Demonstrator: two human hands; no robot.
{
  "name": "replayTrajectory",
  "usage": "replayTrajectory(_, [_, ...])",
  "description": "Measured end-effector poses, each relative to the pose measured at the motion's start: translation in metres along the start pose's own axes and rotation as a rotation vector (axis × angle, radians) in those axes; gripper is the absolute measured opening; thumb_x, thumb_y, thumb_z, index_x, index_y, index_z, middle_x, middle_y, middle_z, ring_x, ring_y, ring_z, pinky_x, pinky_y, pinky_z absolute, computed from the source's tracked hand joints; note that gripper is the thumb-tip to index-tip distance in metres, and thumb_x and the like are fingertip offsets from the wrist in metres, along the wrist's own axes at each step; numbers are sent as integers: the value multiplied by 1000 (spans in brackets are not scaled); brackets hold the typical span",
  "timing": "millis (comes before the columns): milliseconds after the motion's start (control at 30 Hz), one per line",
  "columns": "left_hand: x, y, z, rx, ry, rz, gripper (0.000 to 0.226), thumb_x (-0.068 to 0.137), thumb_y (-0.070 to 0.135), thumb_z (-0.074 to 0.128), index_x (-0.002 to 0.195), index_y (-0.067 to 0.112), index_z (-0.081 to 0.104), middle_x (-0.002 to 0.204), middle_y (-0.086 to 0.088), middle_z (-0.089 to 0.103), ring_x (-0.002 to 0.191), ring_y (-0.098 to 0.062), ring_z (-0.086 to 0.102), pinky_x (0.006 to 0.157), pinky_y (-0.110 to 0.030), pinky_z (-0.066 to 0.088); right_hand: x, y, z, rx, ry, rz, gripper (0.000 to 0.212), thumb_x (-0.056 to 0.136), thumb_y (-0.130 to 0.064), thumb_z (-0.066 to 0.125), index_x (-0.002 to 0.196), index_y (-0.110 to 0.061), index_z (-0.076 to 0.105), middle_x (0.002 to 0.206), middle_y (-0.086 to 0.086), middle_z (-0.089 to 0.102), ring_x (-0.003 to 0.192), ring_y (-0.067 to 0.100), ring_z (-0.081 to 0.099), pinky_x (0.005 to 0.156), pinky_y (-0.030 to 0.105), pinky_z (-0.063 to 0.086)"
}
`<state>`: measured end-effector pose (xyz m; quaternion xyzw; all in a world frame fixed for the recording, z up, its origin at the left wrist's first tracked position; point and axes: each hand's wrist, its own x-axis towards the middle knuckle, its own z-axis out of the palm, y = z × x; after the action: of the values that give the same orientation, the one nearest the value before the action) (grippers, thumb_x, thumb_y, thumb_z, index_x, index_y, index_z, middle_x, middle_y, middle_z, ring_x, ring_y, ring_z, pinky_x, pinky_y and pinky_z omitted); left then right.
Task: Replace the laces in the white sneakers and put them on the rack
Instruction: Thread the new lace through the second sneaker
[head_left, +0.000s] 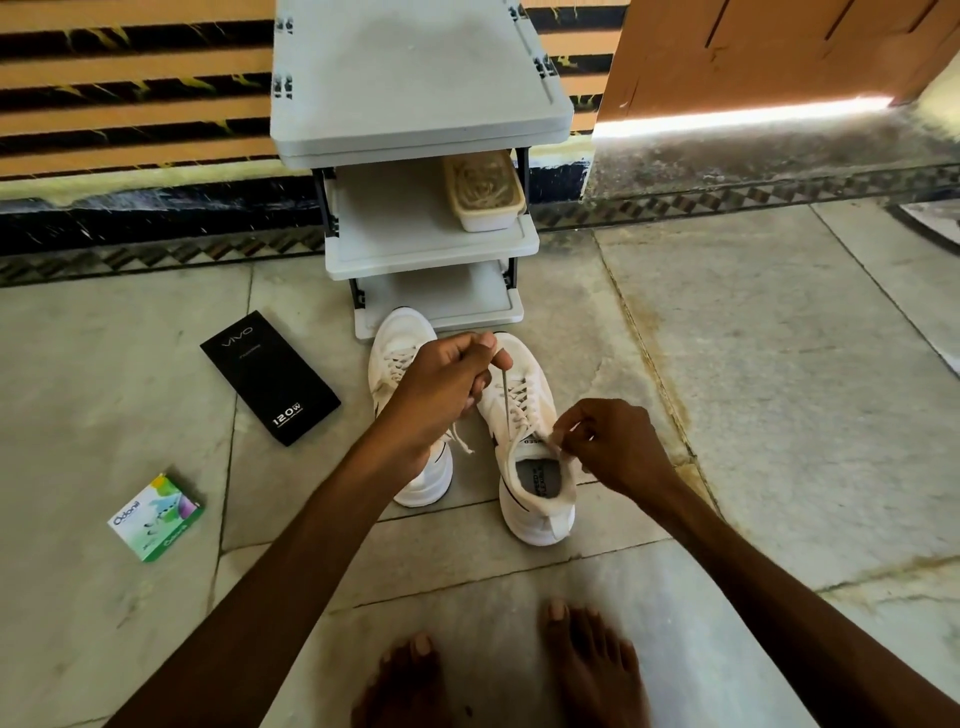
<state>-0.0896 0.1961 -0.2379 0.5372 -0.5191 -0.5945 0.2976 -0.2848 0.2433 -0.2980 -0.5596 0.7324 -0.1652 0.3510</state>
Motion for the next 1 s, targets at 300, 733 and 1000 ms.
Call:
replayTrajectory(300, [0, 34, -9, 249, 30, 68, 40, 101, 42, 45, 71, 20, 62, 66, 6, 54, 65, -10, 47, 70, -30, 39, -8, -49, -71, 588, -19, 10, 17, 95, -10, 56, 95, -12, 73, 82, -4, 74, 84, 2, 64, 76, 22, 40])
replayTrajectory(733, [-12, 92, -29, -31, -56, 204, 18, 98, 11, 54, 103, 4, 69, 74, -7, 64, 60, -7, 55, 55, -15, 45, -9, -83, -99, 735, 104, -303, 11, 90, -12, 66, 94, -11, 76, 79, 10, 74, 68, 15, 60, 62, 24, 46])
replayTrajectory(1000, [-26, 109, -24, -190, -175, 236, 21, 98, 9, 51, 103, 0, 69, 81, -9, 67, 70, -10, 61, 65, -17, 52, -15, -95, -100, 561, 372, -488, 19, 93, -31, 61, 82, -23, 74, 75, -11, 65, 64, 1, 54, 63, 23, 41])
